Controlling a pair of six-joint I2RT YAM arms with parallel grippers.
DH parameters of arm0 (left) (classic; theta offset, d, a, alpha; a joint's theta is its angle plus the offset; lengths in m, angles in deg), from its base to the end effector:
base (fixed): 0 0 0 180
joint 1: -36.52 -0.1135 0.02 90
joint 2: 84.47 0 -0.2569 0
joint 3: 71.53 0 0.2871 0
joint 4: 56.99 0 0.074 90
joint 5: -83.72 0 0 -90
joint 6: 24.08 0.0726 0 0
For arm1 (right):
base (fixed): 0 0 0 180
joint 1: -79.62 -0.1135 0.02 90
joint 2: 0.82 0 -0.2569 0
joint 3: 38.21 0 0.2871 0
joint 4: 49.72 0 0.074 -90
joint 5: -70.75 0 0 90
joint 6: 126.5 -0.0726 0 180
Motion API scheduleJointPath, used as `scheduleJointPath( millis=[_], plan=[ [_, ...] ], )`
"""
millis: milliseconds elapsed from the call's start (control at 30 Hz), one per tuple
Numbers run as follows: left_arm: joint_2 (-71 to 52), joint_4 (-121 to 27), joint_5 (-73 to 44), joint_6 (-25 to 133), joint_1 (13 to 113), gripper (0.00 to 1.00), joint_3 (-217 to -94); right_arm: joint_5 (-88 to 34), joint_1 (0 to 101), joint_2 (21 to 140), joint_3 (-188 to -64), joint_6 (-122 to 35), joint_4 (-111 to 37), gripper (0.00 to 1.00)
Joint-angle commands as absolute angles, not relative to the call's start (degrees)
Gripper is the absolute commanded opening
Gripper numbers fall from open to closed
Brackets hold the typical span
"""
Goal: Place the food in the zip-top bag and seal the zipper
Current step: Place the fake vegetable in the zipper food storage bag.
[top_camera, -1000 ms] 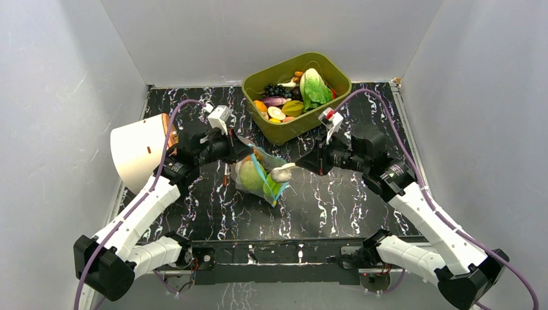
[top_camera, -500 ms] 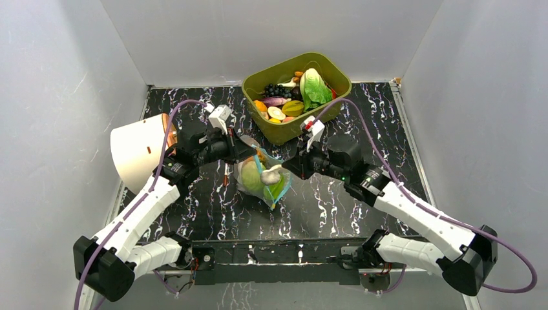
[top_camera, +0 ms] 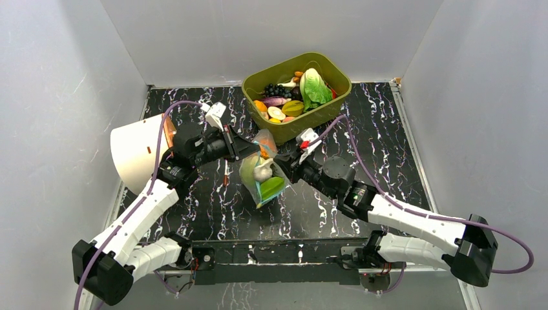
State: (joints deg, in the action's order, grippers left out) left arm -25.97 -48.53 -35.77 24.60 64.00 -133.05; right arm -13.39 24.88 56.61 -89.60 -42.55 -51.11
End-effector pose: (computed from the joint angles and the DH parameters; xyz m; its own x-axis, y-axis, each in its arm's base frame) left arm 0.2577 -0.1743 0.3347 -0.6154 -0.3277 -0.7168 0.5726 0.4390 -0.6923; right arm 0.1867 0.2513 0.2879 -0.1260 0.0035 -0.9920 -0.7444 0.6607 0.0968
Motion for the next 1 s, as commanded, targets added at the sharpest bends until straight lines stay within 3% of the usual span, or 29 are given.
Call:
scheduleJointPath(
  millis=[0, 333, 733, 967],
  plan=[
    [-28.1, -52.6, -36.8, 22.6, 63.8, 0.00, -133.4, -4.0, 23.4, 55.7, -91.1, -38.2, -59.9, 0.00],
    [-27.0, -51.9, -36.3, 20.2, 63.7, 0.00, -134.3, 2.7, 22.1, 55.1, -92.4, -32.8, -57.7, 0.00],
    [-27.0, -54.3, -35.3, 16.2, 63.7, 0.00, -133.4, 9.0, 19.4, 58.5, -91.3, -32.8, -70.4, 0.00],
    [-27.2, -54.7, -35.7, 15.7, 63.7, 0.00, -133.2, 18.8, 17.1, 60.6, -90.5, -28.3, -75.5, 0.00]
  ],
)
